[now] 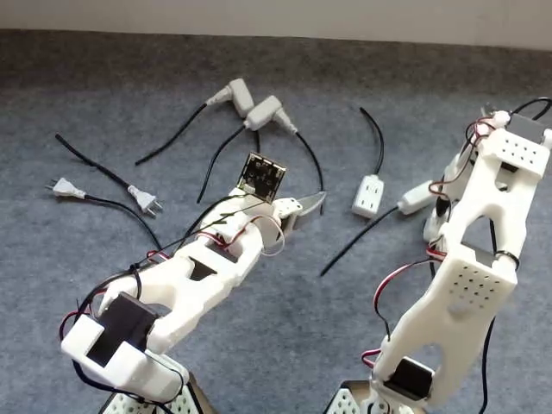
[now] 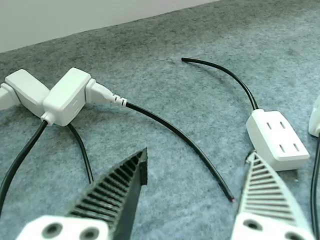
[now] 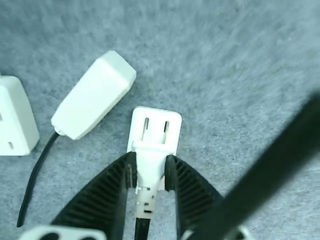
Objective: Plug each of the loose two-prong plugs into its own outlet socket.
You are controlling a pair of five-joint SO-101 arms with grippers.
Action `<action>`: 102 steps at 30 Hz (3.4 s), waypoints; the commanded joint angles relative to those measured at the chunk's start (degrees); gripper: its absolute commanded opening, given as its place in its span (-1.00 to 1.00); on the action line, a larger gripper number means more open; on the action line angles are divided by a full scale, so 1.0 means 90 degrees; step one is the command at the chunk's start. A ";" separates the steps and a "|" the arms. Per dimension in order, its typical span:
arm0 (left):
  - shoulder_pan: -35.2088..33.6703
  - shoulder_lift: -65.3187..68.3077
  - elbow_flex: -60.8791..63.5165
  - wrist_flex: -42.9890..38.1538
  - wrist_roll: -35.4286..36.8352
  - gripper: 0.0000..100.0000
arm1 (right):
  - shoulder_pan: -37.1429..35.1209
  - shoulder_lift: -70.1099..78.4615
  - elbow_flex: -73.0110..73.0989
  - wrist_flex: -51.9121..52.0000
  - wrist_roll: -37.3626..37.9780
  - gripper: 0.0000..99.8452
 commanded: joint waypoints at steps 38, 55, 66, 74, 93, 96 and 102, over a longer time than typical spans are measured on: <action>-0.0601 -0.0073 -0.0435 -0.0420 0.0029 -0.41 | -0.3365 -0.8103 0.5328 0.0239 0.3175 -0.99; -0.0796 -0.0044 -0.0435 -0.0420 0.1748 -0.41 | -0.4635 -0.7526 0.6979 -0.0698 0.2208 -0.99; -0.0884 -0.0034 -0.0435 -0.0410 0.1748 -0.41 | -0.3150 -0.2838 0.4391 -0.0249 0.1338 -0.99; -0.0874 -0.0034 -0.0425 -0.0391 0.1748 -0.41 | -0.2535 -0.1031 0.2193 0.0210 0.1573 -0.98; -0.0747 -0.0024 -0.0425 -0.0381 0.1748 -0.41 | -0.2369 -0.0024 0.1363 0.0210 0.1612 -0.62; -0.0747 -0.0024 -0.0425 -0.0381 0.1748 -0.41 | -0.2388 -0.0034 0.1353 0.0210 0.1612 -0.61; -0.0737 -0.0024 -0.0425 -0.0381 0.1748 -0.41 | -0.2418 -0.0073 0.1353 0.0220 0.1612 -0.61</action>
